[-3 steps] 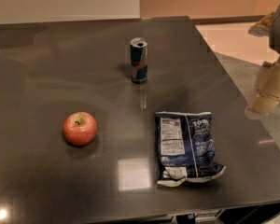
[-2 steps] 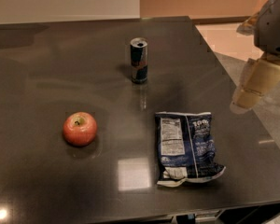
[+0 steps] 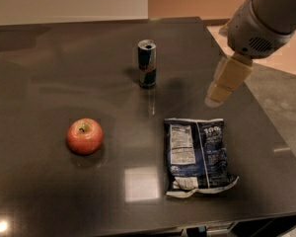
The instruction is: Pick redbull can
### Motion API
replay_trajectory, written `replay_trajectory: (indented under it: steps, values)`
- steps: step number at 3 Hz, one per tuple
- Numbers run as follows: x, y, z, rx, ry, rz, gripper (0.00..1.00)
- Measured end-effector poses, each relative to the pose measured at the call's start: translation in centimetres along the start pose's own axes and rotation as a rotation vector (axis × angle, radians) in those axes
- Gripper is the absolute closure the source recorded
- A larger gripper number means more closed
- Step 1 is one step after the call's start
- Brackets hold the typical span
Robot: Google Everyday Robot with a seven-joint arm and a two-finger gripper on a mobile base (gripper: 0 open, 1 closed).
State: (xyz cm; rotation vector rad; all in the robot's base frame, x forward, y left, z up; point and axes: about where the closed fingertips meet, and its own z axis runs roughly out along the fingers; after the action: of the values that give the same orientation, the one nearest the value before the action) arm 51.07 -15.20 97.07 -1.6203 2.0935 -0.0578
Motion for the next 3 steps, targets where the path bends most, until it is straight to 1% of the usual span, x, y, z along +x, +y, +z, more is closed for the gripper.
replay_trajectory:
  steps: [1,2,3]
  values:
    - [-2.6,-1.6,3.2,-0.027,-0.051,0.033,0.00]
    - [-5.0,-3.3,6.1,-0.066,-0.093,0.075,0.00]
    - [-7.2,-4.6,8.7,-0.094,-0.121,0.095,0.00]
